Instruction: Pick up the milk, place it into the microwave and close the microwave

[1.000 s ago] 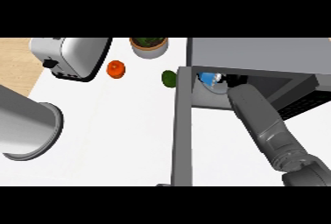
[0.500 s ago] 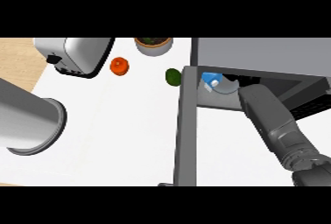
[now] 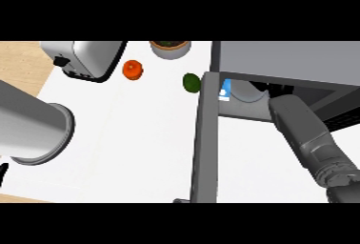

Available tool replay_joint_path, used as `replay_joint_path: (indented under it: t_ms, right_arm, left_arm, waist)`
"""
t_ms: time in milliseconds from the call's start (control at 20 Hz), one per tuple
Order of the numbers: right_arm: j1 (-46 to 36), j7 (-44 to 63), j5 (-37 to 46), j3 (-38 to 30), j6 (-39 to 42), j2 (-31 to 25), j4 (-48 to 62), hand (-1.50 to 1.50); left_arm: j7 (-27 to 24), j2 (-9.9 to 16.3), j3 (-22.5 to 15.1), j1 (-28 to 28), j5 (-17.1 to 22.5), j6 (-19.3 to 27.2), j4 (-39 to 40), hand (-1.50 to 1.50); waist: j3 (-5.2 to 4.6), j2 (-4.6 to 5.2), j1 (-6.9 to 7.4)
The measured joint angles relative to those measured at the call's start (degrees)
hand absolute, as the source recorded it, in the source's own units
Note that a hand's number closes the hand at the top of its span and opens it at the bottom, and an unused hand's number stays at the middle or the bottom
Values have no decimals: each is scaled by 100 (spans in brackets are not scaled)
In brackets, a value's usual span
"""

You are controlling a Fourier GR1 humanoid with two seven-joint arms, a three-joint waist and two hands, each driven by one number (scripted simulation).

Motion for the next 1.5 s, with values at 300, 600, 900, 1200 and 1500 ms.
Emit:
replay_joint_path:
  t_ms: [300,600,900,1200,1500]
  right_arm:
    - [-40,106,216,193,-109,45,107,-150]
    - [-160,194,280,233,-289,167,42,-150]
    - [-236,244,371,301,-371,300,36,-150]
    - [-276,304,423,335,-340,414,69,-150]
    - [-237,248,407,301,-227,407,22,-150]
  left_arm:
    - [-12,37,-9,-182,-72,18,181,-150]
    - [15,90,-25,-378,-134,49,316,-150]
    - [3,105,-55,-515,-230,76,428,-150]
    - [-50,103,-55,-519,-248,33,487,-150]
    - [-174,99,-5,-477,-268,-17,544,-150]
  waist:
    - [-1,9,52]
    - [1,15,86]
    - [-1,7,91]
    - [-4,-26,74]
    - [-5,-55,20]
